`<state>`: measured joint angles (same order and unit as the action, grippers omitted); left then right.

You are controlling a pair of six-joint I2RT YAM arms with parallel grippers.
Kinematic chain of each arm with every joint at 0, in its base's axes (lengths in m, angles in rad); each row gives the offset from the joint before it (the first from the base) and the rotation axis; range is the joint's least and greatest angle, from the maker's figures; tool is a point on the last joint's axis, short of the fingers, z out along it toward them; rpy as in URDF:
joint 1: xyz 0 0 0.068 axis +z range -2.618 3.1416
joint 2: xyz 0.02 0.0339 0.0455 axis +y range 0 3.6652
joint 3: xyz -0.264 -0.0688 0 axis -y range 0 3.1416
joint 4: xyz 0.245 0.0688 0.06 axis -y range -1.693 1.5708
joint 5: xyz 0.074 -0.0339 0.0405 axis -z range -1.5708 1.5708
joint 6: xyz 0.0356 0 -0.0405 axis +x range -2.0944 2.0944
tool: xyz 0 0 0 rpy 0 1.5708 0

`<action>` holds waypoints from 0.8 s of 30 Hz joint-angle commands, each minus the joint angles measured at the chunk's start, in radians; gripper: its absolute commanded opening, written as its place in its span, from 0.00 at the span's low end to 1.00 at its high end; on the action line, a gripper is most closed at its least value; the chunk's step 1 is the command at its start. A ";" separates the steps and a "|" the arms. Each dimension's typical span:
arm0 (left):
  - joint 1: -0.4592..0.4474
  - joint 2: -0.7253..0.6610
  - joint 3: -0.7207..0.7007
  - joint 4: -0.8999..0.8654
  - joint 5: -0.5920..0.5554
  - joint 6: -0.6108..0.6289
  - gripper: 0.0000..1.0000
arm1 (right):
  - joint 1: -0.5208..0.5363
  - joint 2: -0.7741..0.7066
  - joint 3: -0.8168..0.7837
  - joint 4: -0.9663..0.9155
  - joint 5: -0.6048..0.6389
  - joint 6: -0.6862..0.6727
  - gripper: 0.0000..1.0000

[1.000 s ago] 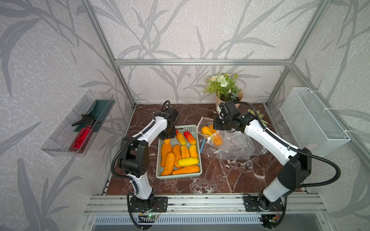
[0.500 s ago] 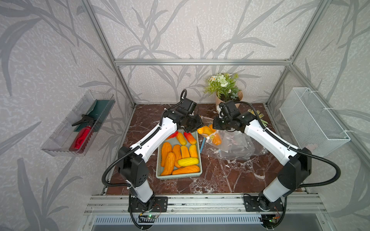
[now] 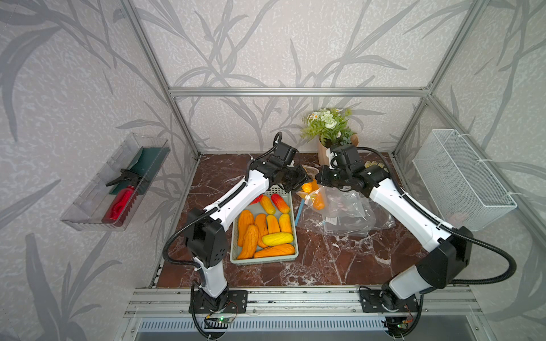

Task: Place the mango in a zip-top bag and seal the zipper
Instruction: Place the mango in the zipper food storage bag.

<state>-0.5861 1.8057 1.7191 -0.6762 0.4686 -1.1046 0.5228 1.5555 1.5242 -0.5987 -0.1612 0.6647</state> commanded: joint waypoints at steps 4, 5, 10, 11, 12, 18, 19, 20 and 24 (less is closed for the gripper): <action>-0.016 0.050 0.167 -0.178 0.003 0.012 0.50 | -0.018 -0.054 -0.010 0.071 -0.044 0.034 0.00; -0.016 0.051 0.193 -0.202 -0.010 0.018 0.55 | -0.019 -0.057 -0.016 0.074 -0.046 0.034 0.00; -0.016 0.007 0.234 -0.207 -0.035 0.008 0.67 | -0.028 -0.072 -0.042 0.090 -0.047 0.040 0.00; -0.015 -0.004 0.237 -0.210 -0.034 0.001 0.67 | -0.030 -0.072 -0.044 0.090 -0.046 0.041 0.00; -0.017 -0.014 0.238 -0.212 -0.039 -0.004 0.67 | -0.032 -0.072 -0.044 0.083 -0.041 0.044 0.00; 0.011 -0.147 0.156 -0.267 -0.162 -0.022 0.67 | -0.034 -0.072 -0.035 0.028 0.032 0.062 0.00; 0.021 -0.175 0.124 -0.272 -0.193 -0.025 0.66 | -0.033 -0.071 -0.038 0.021 0.040 0.066 0.00; 0.032 -0.211 0.079 -0.283 -0.238 -0.036 0.65 | -0.034 -0.069 -0.042 0.019 0.045 0.070 0.00; 0.126 -0.345 -0.213 -0.300 -0.231 -0.214 0.61 | -0.032 -0.068 -0.054 0.014 0.056 0.075 0.00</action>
<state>-0.5156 1.5131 1.6592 -0.8986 0.2897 -1.1782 0.4942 1.5105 1.4815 -0.5640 -0.1318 0.7265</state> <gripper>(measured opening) 0.617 0.048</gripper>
